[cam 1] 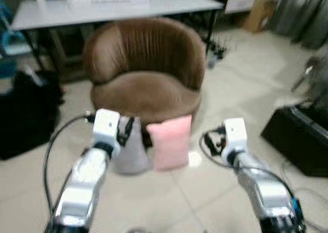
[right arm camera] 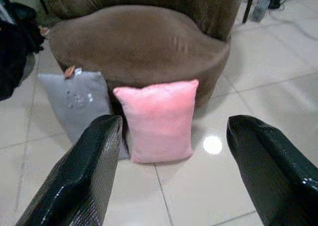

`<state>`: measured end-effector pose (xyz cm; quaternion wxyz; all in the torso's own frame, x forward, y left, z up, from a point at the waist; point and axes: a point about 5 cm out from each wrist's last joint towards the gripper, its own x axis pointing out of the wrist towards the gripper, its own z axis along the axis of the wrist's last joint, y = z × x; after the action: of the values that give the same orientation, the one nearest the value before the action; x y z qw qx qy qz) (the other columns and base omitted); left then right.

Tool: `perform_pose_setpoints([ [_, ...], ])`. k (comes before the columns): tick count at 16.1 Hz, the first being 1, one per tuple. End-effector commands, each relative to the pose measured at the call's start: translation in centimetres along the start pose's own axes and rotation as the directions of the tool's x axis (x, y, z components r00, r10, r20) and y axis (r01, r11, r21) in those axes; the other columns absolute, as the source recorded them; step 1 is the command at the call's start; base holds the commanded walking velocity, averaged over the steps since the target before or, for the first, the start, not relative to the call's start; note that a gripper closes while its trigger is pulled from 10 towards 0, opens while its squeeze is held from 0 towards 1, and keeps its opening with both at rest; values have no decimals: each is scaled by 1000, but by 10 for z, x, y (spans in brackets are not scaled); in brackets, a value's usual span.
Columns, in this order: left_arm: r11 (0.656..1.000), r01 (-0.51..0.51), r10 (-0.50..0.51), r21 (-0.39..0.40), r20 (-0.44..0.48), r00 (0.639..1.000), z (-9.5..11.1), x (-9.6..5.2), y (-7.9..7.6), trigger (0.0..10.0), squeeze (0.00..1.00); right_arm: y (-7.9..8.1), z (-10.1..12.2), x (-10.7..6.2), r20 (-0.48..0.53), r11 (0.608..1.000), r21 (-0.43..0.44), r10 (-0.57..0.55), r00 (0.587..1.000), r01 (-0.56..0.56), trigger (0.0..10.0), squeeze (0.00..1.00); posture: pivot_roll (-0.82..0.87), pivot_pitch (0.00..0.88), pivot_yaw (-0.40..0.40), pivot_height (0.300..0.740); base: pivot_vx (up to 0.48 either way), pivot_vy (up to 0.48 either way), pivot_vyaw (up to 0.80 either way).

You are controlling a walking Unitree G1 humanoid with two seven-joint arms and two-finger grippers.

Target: Move the pillow to the sofa from floor

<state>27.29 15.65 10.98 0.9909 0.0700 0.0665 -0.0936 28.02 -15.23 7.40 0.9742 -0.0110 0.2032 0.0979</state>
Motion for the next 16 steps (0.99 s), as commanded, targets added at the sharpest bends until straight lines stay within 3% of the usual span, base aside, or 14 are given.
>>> perform_pose_setpoints([
  [1,1000,-2,2,12,11,1000,3,2,1,10000,0,-3,4,0,8,1000,4,-14,1000,14,10000,0,53,0,16,740,0,0,0],
  [16,1000,22,-22,7,5,1000,1,6,1,10000,0,-2,5,5,-1,1000,-8,-21,1000,21,10000,0,56,0,18,740,323,0,-59],
])
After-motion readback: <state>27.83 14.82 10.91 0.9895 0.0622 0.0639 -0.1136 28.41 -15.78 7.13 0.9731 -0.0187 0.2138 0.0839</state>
